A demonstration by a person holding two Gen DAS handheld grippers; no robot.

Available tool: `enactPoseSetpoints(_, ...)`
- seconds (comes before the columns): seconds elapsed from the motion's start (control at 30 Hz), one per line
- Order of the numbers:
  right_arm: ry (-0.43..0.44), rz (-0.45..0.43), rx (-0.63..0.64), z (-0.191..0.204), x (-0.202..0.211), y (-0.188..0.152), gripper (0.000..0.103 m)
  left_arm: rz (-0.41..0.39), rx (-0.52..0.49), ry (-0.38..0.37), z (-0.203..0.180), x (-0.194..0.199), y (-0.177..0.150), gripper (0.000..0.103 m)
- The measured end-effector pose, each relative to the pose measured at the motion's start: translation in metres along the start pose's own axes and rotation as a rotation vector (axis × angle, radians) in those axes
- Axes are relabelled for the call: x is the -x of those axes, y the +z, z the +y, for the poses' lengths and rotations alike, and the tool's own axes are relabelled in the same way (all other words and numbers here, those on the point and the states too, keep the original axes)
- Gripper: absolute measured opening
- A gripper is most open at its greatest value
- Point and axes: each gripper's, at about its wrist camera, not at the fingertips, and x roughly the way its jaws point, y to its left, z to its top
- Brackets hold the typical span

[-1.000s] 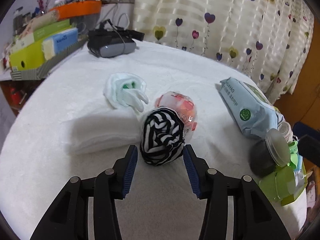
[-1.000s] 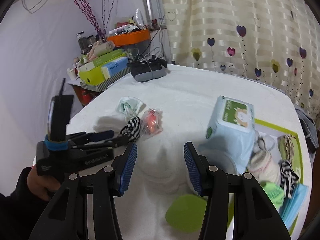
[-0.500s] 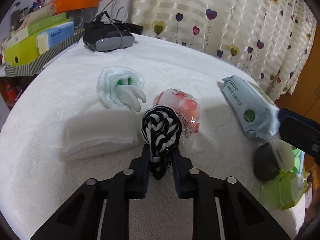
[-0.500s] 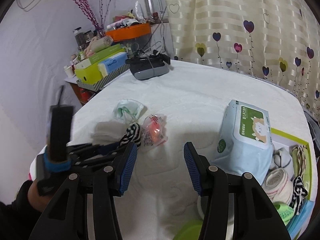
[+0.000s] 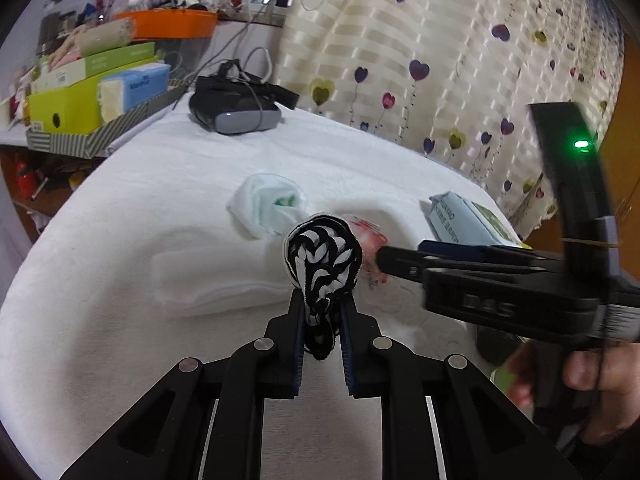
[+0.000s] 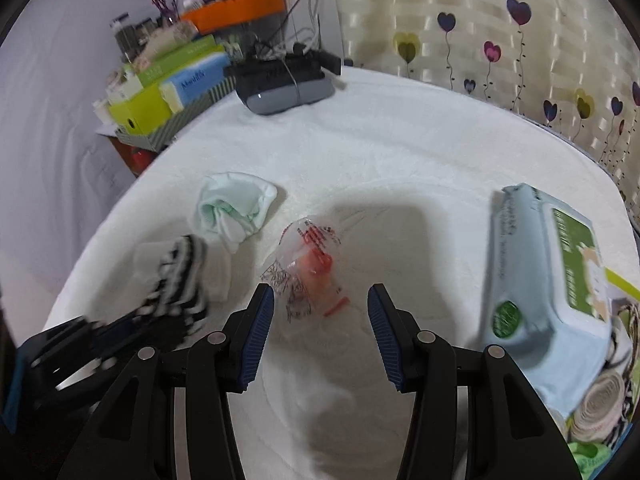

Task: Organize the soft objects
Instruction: 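Grasp the black-and-white striped sock with the left gripper while the right reaches the clear bag, then carry the striped sock toward the box with the left gripper while the right carries the clear bag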

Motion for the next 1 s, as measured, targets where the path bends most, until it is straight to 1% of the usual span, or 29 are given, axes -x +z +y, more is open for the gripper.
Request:
enactPoseSetpoints(0.2, -0.008, 0.051, -0.035, 0.003, -0.025, 0.010, 0.050, -0.005, 0.030, -0.012, 0.013, 0.001, 0.002, 0.015)
enactPoseSetpoints(0.37, 0.013, 0.071, -0.071, 0.003, -0.038, 0.014, 0.050, -0.002, 0.043, -0.020, 0.017, 0.000, 0.002, 0.015)
enactPoseSetpoints(0.4, 0.017, 0.067, -0.076, 0.003, -0.039, 0.014, 0.048, -0.003, 0.044, -0.022, 0.018, 0.000, 0.002, 0.015)
enactPoseSetpoints(0.43, 0.016, 0.064, -0.076, 0.002, -0.038, 0.013, 0.039, -0.003, 0.045, -0.020, 0.017, 0.000, 0.002, 0.015)
enactPoseSetpoints(0.47, 0.015, 0.062, -0.076, 0.003, -0.038, 0.014, 0.035, -0.003, 0.045, -0.018, 0.017, 0.000, 0.002, 0.015)
enactPoseSetpoints(0.53, 0.028, 0.050, -0.075, 0.003, -0.033, 0.013, 0.030, -0.002, 0.044, -0.018, 0.017, 0.000, 0.002, 0.015)
enactPoseSetpoints(0.6, 0.032, 0.039, -0.070, 0.003, -0.029, 0.011, 0.029, -0.003, 0.043, -0.015, 0.017, -0.001, 0.003, 0.015)
enactPoseSetpoints(0.8, 0.048, -0.017, -0.060, 0.004, -0.002, 0.004, 0.029, -0.014, 0.033, 0.008, 0.013, 0.007, 0.001, 0.015)
enactPoseSetpoints(1.0, 0.097, -0.079, -0.048, 0.008, 0.034, -0.011, 0.029, -0.020, 0.025, 0.028, 0.003, 0.018, -0.004, 0.015)
